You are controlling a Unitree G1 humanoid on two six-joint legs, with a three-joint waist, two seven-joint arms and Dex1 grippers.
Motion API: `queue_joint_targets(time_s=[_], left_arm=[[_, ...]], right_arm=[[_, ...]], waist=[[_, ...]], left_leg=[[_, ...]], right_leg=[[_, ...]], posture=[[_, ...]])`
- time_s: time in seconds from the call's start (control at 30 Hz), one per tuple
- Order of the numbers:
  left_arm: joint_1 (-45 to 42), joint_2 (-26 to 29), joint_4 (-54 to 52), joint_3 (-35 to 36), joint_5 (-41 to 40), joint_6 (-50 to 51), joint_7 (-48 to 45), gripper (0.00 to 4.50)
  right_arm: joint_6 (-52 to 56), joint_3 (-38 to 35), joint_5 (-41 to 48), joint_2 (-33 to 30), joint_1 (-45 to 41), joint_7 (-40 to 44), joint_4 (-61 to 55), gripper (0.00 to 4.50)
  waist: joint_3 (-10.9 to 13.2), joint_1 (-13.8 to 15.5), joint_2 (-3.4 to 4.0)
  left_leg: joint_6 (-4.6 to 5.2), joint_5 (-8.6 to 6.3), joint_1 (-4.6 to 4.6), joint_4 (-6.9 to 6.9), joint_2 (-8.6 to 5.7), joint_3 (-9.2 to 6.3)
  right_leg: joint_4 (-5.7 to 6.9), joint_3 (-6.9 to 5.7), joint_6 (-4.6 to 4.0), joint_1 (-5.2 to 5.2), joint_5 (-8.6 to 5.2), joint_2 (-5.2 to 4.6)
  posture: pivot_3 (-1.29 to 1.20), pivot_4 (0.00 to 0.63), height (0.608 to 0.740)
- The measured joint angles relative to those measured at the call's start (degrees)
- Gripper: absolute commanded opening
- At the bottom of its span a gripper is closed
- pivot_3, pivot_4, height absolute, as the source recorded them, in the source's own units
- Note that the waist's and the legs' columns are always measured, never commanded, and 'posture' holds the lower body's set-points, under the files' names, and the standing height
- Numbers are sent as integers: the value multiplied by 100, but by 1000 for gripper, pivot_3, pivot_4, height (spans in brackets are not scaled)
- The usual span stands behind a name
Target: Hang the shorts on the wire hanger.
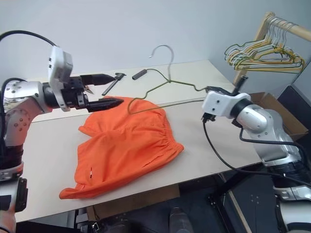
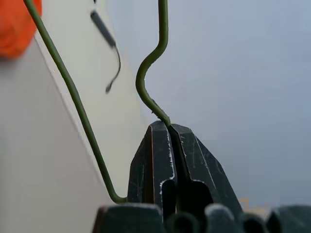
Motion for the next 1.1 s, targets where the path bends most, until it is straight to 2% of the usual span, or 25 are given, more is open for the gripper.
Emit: queue_joint_targets(time_s=[0.23, 0.63, 0.77, 1.1], left_arm=[[-158, -307, 788, -730, 816, -263, -183, 4500], [-187, -383, 1047, -945, 1278, -416, -573, 4500], [-179, -384, 1219, -945, 1447, -397, -512, 3340], [-5, -408, 1162, -924, 1441, -345, -541, 14]], right_arm=[[-307, 42, -125, 332, -261, 203, 23, 23], [-446, 37, -272, 532, -450, 370, 117, 23], [-445, 34, -282, 543, -450, 375, 114, 0], [-237, -24, -318, 580, -450, 376, 20, 0]], waist=[[0, 76, 0], [-1, 157, 0], [-1, 156, 0], [-1, 156, 0]], left_leg=[[0, 0, -2, 1, 0, 3], [1, -1, -1, 2, -1, 10], [1, -1, -1, 2, -2, 10], [1, -1, 0, 3, -2, 10]], right_leg=[[2, 1, 0, -2, 0, 0], [8, 6, 0, -4, 0, 0], [8, 6, 0, -4, 0, -1], [11, 7, 0, -5, 0, -1]], posture=[[-77, 0, 740], [-84, 0, 740], [-85, 0, 740], [-86, 0, 740]])
